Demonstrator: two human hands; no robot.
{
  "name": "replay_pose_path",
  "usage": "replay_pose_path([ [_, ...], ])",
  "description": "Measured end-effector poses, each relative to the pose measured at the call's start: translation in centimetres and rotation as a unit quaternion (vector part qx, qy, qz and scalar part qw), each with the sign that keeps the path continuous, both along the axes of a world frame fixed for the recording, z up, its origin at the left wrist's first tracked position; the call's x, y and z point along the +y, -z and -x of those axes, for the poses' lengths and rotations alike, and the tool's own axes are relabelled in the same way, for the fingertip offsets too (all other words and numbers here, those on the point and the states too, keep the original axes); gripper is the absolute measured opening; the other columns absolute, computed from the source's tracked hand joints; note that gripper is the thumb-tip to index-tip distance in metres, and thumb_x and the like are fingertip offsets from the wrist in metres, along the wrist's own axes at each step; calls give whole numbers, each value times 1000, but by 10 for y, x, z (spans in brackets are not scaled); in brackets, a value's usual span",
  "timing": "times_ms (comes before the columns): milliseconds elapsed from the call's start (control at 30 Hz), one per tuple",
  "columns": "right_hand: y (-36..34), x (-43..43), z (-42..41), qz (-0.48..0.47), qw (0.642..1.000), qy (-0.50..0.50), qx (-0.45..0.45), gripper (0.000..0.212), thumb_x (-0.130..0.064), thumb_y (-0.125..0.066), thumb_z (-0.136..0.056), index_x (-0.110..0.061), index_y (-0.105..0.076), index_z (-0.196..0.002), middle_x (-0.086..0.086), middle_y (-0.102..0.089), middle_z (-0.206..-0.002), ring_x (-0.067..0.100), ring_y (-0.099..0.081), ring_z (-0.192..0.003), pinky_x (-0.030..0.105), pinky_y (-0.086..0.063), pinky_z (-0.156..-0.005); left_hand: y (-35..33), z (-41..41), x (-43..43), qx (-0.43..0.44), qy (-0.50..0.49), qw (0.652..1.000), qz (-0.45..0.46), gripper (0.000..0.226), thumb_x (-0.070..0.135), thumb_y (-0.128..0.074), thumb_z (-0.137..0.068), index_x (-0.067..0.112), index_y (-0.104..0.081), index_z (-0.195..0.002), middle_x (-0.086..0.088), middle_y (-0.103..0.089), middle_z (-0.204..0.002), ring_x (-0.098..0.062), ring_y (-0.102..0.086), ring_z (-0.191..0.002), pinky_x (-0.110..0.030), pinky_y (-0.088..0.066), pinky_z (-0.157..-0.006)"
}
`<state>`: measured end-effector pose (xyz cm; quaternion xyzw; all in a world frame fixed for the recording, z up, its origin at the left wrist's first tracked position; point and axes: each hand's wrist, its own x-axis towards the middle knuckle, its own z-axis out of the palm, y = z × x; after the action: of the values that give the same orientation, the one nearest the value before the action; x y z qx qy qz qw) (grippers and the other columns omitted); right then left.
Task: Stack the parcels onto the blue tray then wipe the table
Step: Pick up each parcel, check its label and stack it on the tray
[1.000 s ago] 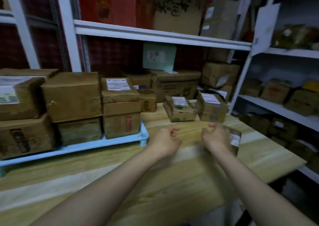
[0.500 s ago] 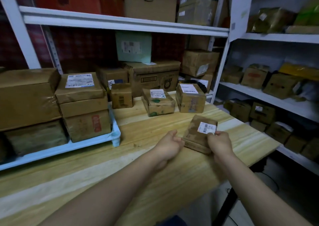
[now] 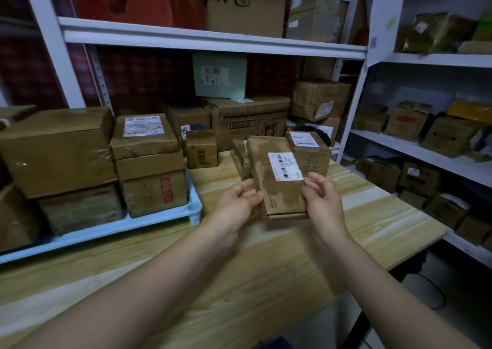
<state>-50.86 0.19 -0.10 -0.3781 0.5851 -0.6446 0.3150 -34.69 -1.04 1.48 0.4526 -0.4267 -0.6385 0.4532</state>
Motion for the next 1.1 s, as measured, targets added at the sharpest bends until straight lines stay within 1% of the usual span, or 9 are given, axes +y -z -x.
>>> replay_pose_path([
  [133,1,-6,-13,10,998,-42,-39,30,-14,-56,-100,-18,-60,-129,-2,-70,-113,13,-66,-107,36,-53,-98,0,-26,-2,-54,-26,996,68,49,-4,-58,-92,14,-51,-136,-8,-65,-123,-23,-66,-108,-37,-55,-91],
  [200,0,-7,-21,16,996,-59,-63,29,-16,-57,-100,-16,-62,-128,0,-71,-112,17,-66,-109,36,-53,-99,1,-39,-3,-85,-39,992,86,50,-7,-58,-90,17,-55,-134,-6,-66,-119,-23,-66,-108,-41,-54,-94],
  [433,-11,-6,-46,13,992,-121,-41,31,-18,-47,-104,-16,-62,-132,-2,-70,-119,14,-63,-114,36,-49,-104,0,-68,-6,-119,-79,981,128,54,-13,-55,-88,19,-59,-131,-4,-70,-112,-20,-68,-103,-33,-57,-83],
  [633,-14,-8,-57,17,990,-133,-37,28,-19,-50,-103,-21,-66,-126,-8,-72,-114,13,-63,-109,35,-50,-101,-7,-78,-4,-119,-101,977,145,52,-16,-49,-90,21,-58,-126,7,-64,-95,11,-64,-68,-7,-49,-59],
  [733,-15,-8,-60,18,989,-140,-39,28,-19,-51,-102,-21,-65,-127,-6,-71,-118,10,-63,-106,35,-50,-100,-9,-81,-3,-118,-101,977,148,52,-17,-48,-90,20,-57,-126,9,-62,-92,16,-61,-62,-6,-48,-57],
  [833,-17,-8,-63,19,989,-139,-40,25,-19,-51,-102,-25,-67,-121,-6,-71,-116,12,-62,-107,37,-49,-101,-11,-82,-2,-114,-107,977,146,52,-15,-49,-90,22,-58,-125,10,-64,-95,9,-64,-72,-8,-50,-59],
  [967,-17,-8,-64,21,990,-136,-41,25,-19,-51,-102,-26,-67,-120,-8,-71,-112,10,-62,-103,37,-49,-99,-12,-82,-1,-119,-107,975,152,48,-6,-56,-91,27,-61,-125,4,-68,-113,-2,-62,-100,-15,-51,-76],
  [1033,-16,-9,-63,19,990,-134,-45,26,-19,-50,-103,-22,-66,-124,-8,-71,-110,10,-62,-101,37,-49,-97,-14,-81,0,-130,-103,975,149,49,-2,-56,-93,34,-60,-126,6,-63,-123,-7,-59,-108,-16,-48,-74],
  [1100,-15,-9,-63,15,989,-134,-58,28,-21,-51,-103,-19,-66,-126,-5,-72,-110,12,-61,-100,36,-50,-95,-16,-82,1,-143,-102,974,143,52,0,-54,-94,38,-58,-130,7,-56,-123,-11,-54,-110,-19,-45,-74],
])
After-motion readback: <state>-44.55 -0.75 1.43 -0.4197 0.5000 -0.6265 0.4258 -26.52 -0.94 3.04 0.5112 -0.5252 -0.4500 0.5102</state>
